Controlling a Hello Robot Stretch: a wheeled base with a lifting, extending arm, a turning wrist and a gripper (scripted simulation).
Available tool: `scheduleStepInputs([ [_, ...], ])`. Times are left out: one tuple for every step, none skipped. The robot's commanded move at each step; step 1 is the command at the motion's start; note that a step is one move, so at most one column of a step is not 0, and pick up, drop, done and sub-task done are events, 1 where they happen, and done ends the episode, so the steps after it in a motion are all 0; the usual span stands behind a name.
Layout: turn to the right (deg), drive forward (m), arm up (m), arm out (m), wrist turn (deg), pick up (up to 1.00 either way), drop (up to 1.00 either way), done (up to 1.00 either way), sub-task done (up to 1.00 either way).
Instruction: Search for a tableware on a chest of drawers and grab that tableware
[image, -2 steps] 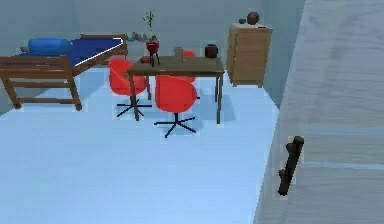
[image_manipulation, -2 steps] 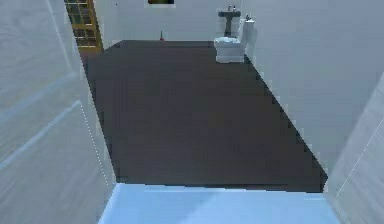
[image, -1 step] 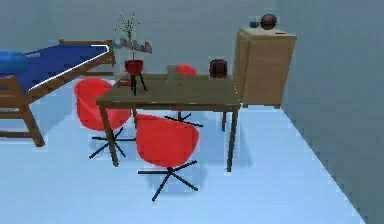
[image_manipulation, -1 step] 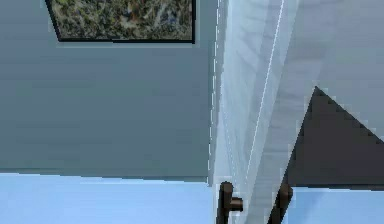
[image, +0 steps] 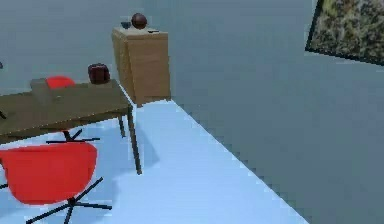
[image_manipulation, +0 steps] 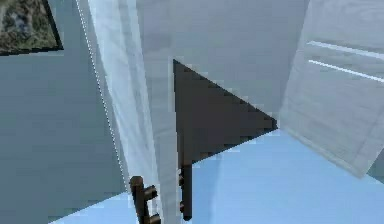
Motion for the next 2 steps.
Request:
scheduleStepInputs([
  [0.0,1.00,0.00,0.00,0.0,0.00,0.00,0.00,0.00],
  [3.0,0.00,0.00,0.00,0.0,0.00,0.00,0.00,0.00],
])
